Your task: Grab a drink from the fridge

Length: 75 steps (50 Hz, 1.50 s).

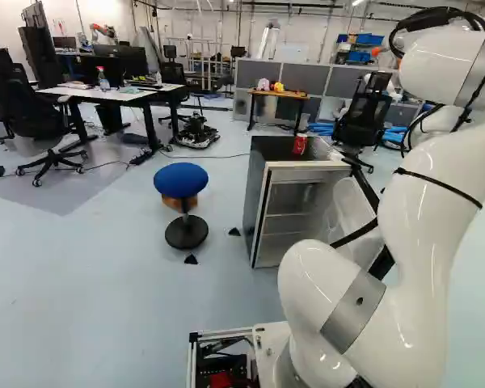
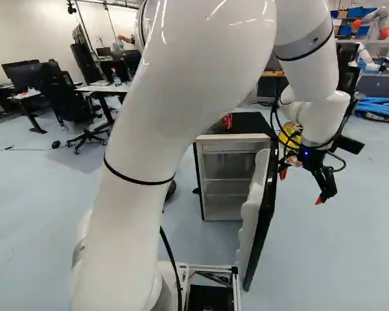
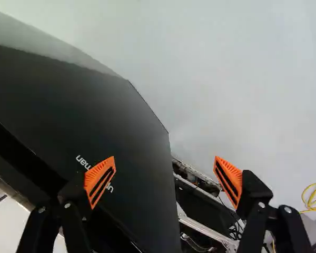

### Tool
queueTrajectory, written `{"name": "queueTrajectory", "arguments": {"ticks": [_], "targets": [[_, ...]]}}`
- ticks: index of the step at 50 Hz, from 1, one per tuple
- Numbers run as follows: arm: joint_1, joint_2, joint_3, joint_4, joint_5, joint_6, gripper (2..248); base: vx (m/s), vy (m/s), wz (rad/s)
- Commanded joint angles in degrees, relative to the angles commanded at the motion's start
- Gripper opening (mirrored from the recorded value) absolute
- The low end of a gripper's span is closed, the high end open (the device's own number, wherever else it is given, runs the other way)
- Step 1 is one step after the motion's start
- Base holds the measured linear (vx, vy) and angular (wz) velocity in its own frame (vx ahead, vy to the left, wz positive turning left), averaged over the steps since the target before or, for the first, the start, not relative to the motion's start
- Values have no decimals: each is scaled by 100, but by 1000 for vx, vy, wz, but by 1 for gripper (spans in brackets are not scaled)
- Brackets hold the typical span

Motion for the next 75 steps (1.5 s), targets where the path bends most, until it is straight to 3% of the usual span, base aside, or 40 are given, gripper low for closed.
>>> {"name": "queueTrajectory", "arguments": {"ticks": [33,75], "targets": [[370,570,837,0,0,0,247,0,0,0],[1018,1234,1768,0,153,0,247,0,0,0]]}}
